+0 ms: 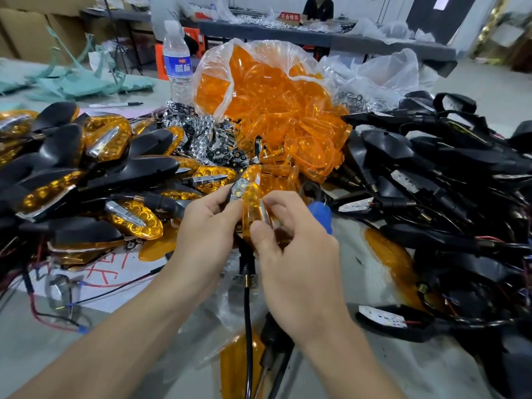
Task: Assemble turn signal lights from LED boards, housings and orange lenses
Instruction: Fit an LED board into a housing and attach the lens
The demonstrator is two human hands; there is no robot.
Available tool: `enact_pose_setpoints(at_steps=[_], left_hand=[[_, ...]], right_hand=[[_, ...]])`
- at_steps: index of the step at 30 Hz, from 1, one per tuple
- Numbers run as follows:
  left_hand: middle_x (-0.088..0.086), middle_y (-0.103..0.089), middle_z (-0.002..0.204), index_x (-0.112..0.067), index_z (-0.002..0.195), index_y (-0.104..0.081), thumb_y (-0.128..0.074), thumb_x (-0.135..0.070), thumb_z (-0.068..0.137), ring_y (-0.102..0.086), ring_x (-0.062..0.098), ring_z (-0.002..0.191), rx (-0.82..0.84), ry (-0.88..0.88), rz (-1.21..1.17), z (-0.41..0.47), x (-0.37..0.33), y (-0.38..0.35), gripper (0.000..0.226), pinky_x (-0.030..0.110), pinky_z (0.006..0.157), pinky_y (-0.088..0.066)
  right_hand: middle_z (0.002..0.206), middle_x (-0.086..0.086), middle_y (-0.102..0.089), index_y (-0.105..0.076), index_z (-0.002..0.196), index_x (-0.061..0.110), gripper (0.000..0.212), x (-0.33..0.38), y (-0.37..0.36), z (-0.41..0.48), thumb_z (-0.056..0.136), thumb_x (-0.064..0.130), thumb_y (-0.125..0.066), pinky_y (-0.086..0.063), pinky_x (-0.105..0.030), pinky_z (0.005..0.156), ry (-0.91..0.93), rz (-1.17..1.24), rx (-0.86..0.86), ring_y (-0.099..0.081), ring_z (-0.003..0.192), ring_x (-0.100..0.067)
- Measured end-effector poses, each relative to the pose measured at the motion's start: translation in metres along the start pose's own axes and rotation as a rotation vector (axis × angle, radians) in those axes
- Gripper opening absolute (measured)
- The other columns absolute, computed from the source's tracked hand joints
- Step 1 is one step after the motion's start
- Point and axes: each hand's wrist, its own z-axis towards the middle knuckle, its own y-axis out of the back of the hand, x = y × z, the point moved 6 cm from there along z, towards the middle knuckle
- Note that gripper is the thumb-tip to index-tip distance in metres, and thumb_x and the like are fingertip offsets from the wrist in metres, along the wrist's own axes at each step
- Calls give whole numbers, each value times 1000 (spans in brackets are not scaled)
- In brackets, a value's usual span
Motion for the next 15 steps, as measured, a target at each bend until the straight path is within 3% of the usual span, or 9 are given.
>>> enact_pose_setpoints(at_steps=[8,15], left_hand=[[-2,-80,109,-28,117,-78,-57,-16,106,-77,20,103,-12,-26,16,2,-2,3,27,47,91,-61],[-2,-81,106,-19,121,-75,-67,-7,99,-77,16,103,13,-8,27,-1,-1,-5,26,40,92,-63]], right_hand=[[98,25,-72,-67,117,34,37,7,12,4,89,15,-82,-60,-30,78,-68,135,113,-70,88,-2],[102,28,-73,-70,120,35,38,2,12,0,89,16,-82,-60,-24,82,-58,169,87,-70,92,5]])
